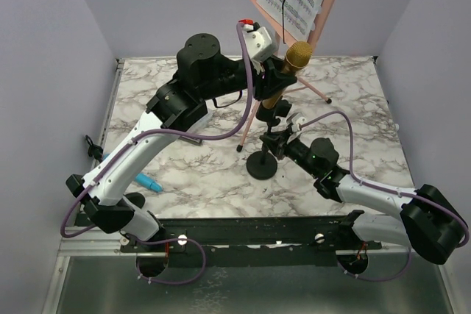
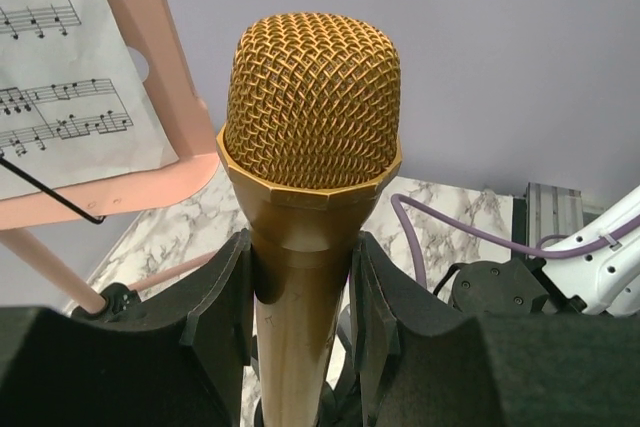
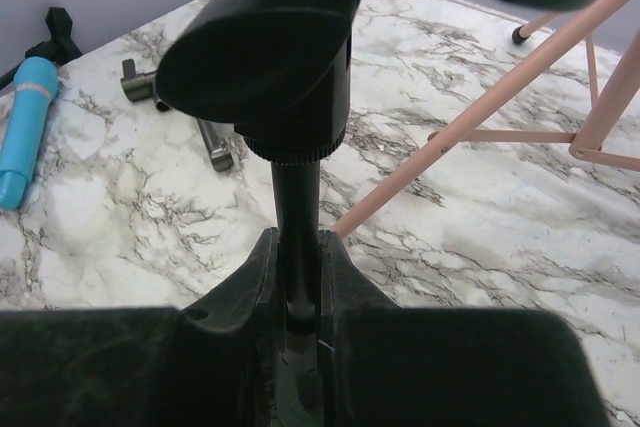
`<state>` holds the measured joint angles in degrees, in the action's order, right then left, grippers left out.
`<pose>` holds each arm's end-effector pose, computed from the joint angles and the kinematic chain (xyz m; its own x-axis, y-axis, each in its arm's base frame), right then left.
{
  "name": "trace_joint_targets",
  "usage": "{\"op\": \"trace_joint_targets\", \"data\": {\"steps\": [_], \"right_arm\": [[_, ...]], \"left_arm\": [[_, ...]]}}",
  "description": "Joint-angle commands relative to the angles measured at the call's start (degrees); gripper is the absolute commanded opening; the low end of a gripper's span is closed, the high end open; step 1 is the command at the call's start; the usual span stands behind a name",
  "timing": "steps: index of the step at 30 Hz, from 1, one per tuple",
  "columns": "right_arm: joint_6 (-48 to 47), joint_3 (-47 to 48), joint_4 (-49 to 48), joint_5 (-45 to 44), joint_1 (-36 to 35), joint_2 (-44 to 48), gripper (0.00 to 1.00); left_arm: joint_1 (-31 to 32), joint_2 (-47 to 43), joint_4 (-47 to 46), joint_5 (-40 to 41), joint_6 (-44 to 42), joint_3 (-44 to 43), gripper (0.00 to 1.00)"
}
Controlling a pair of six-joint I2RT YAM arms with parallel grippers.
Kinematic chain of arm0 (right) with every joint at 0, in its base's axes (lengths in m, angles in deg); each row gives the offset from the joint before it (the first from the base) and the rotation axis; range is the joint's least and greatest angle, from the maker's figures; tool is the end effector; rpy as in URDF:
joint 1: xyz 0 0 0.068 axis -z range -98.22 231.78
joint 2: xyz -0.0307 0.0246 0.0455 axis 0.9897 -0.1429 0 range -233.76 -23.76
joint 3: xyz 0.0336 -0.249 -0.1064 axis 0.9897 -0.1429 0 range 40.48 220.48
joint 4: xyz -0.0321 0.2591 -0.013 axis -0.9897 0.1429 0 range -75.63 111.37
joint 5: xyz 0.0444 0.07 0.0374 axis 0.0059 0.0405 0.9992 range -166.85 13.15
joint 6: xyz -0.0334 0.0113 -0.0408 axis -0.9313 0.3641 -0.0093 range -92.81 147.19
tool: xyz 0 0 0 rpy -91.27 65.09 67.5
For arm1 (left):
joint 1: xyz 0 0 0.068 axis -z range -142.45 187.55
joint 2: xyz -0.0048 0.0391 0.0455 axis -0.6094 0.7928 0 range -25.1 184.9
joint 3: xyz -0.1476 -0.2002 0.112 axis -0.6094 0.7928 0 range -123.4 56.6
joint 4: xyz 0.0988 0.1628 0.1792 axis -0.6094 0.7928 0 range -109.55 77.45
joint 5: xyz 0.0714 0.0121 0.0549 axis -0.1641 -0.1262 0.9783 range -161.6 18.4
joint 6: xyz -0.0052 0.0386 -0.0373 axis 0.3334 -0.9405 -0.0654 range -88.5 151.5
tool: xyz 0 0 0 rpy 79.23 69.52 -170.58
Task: Set up the instrument practice props
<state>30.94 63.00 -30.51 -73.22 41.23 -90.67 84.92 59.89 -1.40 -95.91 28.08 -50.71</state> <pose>0.1832 0.1596 0.2288 -0.0391 0.0525 -0.9979 -0.6960 0.7151 0.0649 0.1972 -0.2357 0.5327 0.1058 -0.0345 -0.9938 0.9439 0.3178 0.0894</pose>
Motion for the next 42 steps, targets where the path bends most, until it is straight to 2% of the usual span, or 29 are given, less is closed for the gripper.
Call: {"op": "trace_joint_targets", "data": {"steps": [1, 7, 13, 20, 21, 23, 27, 29, 30, 31, 36, 39, 42], "right_arm": [[-1.18, 2.52, 0.56, -2.15, -0.31, 0.31, 0.0], [0.51, 2.42, -0.78, -1.01, -0.31, -0.2, 0.0], [3.2, 1.86, -2.17, -1.16, -0.31, -0.64, 0.0], [12.81, 2.26, 2.16, -3.29, -0.31, 2.97, 0.0], [12.97, 2.32, 2.74, -2.42, -0.25, 3.62, 0.03], [10.89, 3.2, 5.21, 0.82, -0.3, 4.7, 0.2], [2.48, 4.44, 11.21, 8.24, -0.26, 7.55, 0.72], [-0.65, 3.75, 12.35, 11.23, -0.25, 9.78, 0.91], [-1.81, 3.48, 13.0, 12.32, -0.23, 10.8, 0.96], [-3.04, 3.47, 14.07, 13.83, -0.18, 12.05, 0.99], [-5.48, 5.46, 18.16, 21.26, 2.2, 15.41, 1.0], [-4.0, 7.13, 16.65, 29.91, 8.12, 15.37, 1.0], [3.25, 8.03, 10.54, 41.15, 16.5, 14.55, 0.99]], "left_arm": [[0.16, 0.72, 2.82, 2.23, 1.49, 0.23, 0.0], [0.14, -0.07, 1.39, 4.18, 2.81, 5.01, 0.0], [0.06, -3.87, -5.16, 7.24, 5.91, 14.33, 0.0], [-1.65, -7.36, -6.38, 1.92, 6.39, 21.1, 0.0], [-2.07, -7.71, -6.38, 0.36, 6.35, 21.91, 0.0], [-3.31, -8.16, -6.16, -2.85, 6.45, 22.64, 0.0], [-7.16, -7.94, -3.16, -10.17, 6.54, 21.5, 0.0], [-8.26, -7.74, -1.42, -13.54, 5.5, 20.97, 0.0], [-8.64, -7.65, -0.86, -14.9, 4.98, 20.83, 0.0], [-9.09, -7.57, -0.49, -16.48, 4.71, 20.84, 0.0], [-10.41, -7.61, -0.35, -20.84, 4.15, 21.25, 0.0], [-10.84, -7.48, -0.39, -22.32, 3.71, 21.35, 0.0], [-11.0, -7.39, -0.39, -22.78, 3.73, 21.36, 0.0]]}}
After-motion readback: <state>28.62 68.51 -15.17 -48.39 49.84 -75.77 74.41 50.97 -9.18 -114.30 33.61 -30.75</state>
